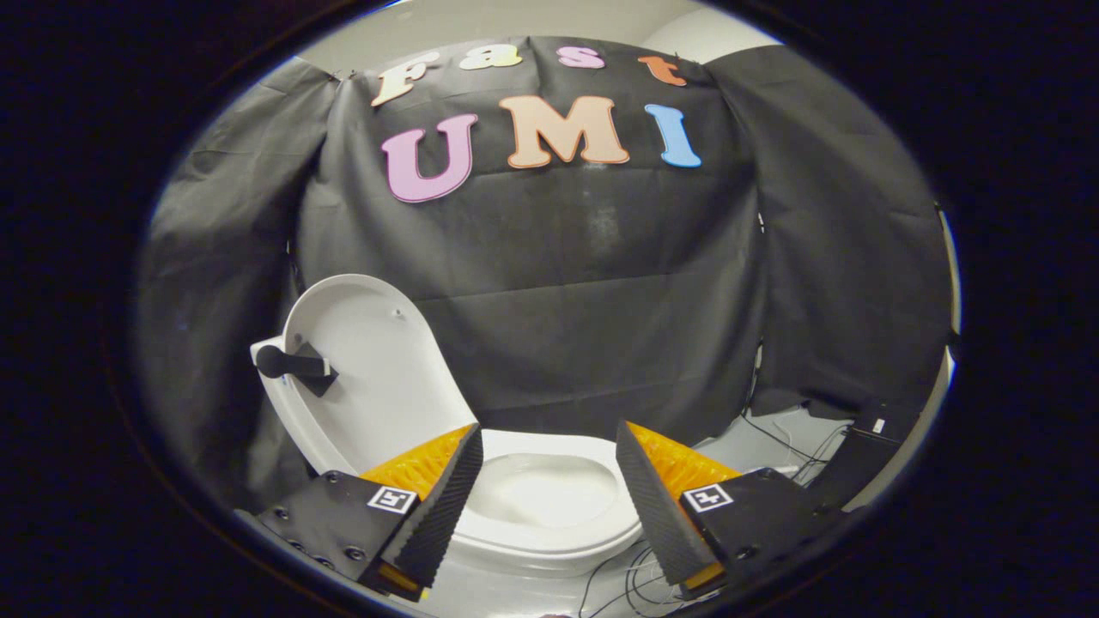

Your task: Open the toilet lid.

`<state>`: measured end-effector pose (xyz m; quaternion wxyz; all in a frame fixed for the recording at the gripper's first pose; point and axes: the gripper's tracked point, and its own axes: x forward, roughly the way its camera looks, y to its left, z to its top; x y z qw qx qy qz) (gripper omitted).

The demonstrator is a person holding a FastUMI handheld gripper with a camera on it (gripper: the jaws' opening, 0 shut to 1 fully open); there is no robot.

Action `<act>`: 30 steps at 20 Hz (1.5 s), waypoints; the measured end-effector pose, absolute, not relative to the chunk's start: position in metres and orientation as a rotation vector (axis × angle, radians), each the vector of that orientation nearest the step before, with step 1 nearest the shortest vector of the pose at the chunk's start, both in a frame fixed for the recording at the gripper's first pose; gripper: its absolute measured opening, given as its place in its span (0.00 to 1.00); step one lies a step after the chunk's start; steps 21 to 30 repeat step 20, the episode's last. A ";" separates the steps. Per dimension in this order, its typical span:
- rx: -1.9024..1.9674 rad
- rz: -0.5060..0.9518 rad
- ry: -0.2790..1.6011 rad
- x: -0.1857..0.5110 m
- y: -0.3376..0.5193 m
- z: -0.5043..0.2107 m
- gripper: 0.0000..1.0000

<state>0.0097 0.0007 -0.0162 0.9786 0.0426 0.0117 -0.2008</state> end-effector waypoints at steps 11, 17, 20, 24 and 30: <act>0.078 -0.476 0.013 -0.007 -0.019 -0.015 0.97; 0.080 -0.464 0.032 -0.006 -0.017 -0.018 0.97; 0.034 -0.465 0.006 -0.009 -0.014 -0.006 0.97; 0.034 -0.465 0.006 -0.009 -0.014 -0.006 0.97; 0.034 -0.465 0.006 -0.009 -0.014 -0.006 0.97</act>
